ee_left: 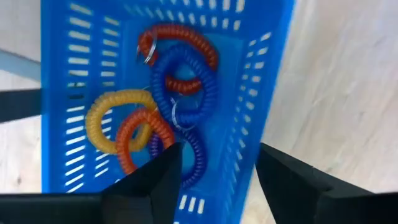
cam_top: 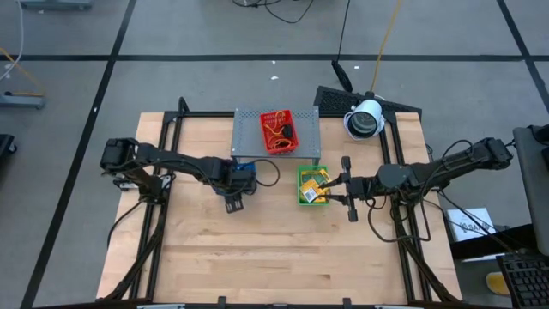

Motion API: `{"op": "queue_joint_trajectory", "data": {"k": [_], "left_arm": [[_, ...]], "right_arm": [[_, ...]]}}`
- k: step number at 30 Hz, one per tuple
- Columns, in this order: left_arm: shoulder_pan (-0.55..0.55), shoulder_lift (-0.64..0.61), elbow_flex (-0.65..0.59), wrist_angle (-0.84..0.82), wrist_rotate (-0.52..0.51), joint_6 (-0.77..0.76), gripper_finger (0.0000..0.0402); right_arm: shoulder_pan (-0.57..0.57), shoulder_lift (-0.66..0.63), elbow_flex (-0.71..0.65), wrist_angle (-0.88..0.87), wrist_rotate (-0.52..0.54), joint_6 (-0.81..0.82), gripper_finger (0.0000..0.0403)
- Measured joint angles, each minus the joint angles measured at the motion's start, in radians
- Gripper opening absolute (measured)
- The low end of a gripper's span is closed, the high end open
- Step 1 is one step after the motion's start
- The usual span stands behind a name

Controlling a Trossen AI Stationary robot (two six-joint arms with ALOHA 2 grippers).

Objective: Pick & Place Office Desk Supplies
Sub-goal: Put the blue bin on the shelf

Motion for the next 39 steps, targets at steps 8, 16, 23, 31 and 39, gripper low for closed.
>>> {"op": "queue_joint_trajectory", "data": {"k": [8,16,23,31,39], "left_arm": [[0.009,0.0,-0.017,0.028,0.002,-0.008,0.0107],[-0.036,0.0,-0.008,0.036,0.078,-0.015,0.0013],[-0.159,-0.005,0.103,-0.015,0.126,-0.063,0.001],[-0.273,-0.006,0.39,-0.31,0.025,0.054,0.0009],[-0.285,-0.006,0.607,-0.524,-0.127,0.497,0.0009]], "right_arm": [[0.0,0.0,0.0,0.0,0.0,0.0,0.0091],[0.0,0.0,0.0,0.0,0.001,0.002,0.0091],[0.0,0.0,0.0,0.0,0.001,0.003,0.0091],[0.0,0.0,0.0,-0.015,0.001,0.008,0.0091],[0.0,0.0,0.0,-0.041,0.001,0.026,0.0091]]}}
